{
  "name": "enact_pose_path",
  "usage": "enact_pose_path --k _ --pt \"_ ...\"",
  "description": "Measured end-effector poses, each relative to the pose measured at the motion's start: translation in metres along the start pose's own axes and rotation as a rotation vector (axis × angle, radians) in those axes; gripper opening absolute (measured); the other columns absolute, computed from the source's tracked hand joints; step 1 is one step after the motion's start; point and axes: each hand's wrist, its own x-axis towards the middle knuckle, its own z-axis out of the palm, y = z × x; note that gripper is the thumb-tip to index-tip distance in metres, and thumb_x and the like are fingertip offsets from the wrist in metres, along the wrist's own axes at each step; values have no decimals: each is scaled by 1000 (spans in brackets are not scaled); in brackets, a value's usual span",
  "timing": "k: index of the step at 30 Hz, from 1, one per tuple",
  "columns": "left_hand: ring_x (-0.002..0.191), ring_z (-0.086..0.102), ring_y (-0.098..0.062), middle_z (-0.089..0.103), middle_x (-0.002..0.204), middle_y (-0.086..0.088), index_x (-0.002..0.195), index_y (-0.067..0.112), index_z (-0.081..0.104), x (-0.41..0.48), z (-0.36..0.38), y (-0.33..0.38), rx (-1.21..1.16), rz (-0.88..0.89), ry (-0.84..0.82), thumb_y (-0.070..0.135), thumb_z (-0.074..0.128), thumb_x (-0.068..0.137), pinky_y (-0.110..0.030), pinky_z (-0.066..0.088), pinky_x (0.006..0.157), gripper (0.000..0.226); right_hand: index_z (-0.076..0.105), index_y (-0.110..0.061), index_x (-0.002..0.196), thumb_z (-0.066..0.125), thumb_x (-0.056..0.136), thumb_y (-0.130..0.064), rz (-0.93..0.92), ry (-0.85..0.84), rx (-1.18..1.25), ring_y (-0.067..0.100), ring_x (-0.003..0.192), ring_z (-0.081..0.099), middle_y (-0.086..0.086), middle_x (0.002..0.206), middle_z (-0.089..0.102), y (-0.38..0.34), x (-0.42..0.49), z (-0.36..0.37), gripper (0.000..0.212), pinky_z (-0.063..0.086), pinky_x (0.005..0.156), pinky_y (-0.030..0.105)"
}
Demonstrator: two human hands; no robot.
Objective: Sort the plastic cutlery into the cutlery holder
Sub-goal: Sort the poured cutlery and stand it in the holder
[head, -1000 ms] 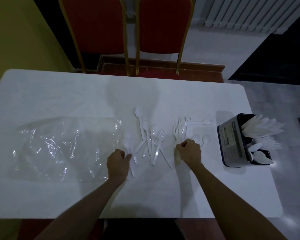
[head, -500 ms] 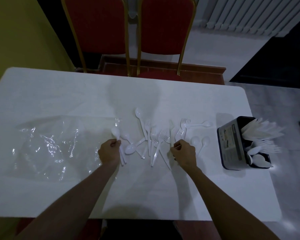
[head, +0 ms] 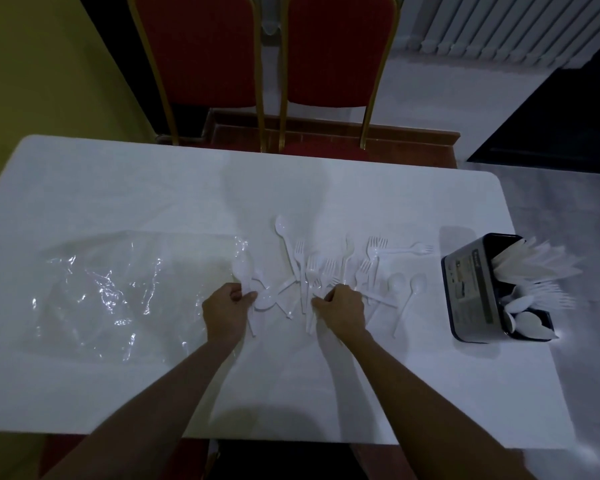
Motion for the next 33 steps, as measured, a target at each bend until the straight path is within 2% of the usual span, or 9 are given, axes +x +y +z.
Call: enact_pose_path --k 4,8,13,16,19,24,28,30,33 --pt "73 67 -21 72 77 -7 90 6 73 1 -1 -2 91 154 12 24 69 84 -19 38 64 20 70 7 72 70 80 -22 26 -13 20 16 46 51 4 50 54 8 5 -15 31 50 60 26" --pt "91 58 -24 61 94 -8 104 11 64 -1 4 7 131 235 108 24 68 85 -28 42 73 23 60 -8 62 68 82 -24 -2 -38 22 18 54 54 7 58 57 16 3 -32 27 49 64 28" --pt "87 52 -17 56 90 -2 100 13 60 -5 23 23 121 357 27 21 70 83 -28 44 72 21 60 -7 82 70 81 -20 -7 167 89 22 66 62 4 72 62 19 16 -60 16 52 66 33" --pt "75 56 -15 62 84 -3 92 11 65 -6 44 35 123 303 -161 24 69 83 -30 48 72 17 58 -5 91 68 84 -13 -40 172 149 24 66 64 7 77 62 14 30 -66 15 57 55 25" --pt "79 57 -19 61 84 -4 88 9 62 -9 68 43 231 257 -239 37 71 79 -27 41 69 30 60 -1 93 65 87 -11 -85 159 85 21 61 64 13 83 64 5 45 -55 13 47 42 10" --pt "85 60 -23 62 90 -10 93 3 60 -9 92 50 333 193 -248 37 74 76 -28 40 67 40 61 -3 75 75 79 -24 -69 100 -8 28 67 70 11 69 66 1 61 -38 25 59 70 38" --pt "84 64 -29 69 86 -14 86 2 66 -5 86 55 341 199 -232 21 65 83 -33 47 70 19 53 -10 53 72 78 -15 -16 40 123 23 59 69 -1 45 52 -2 62 -59 32 50 57 25" --pt "79 65 -29 70 79 -13 78 4 67 -5 80 56 306 177 -222 18 63 82 -31 45 68 15 56 -9 59 72 81 -15 43 47 286 12 49 63 3 53 57 -3 60 -76 27 50 53 18" --pt "66 58 -25 61 62 -6 61 12 56 -9 69 55 214 134 -209 16 63 81 -27 38 62 22 58 -2 77 70 83 -7 15 52 403 11 47 61 14 70 63 2 55 -103 14 53 47 16"
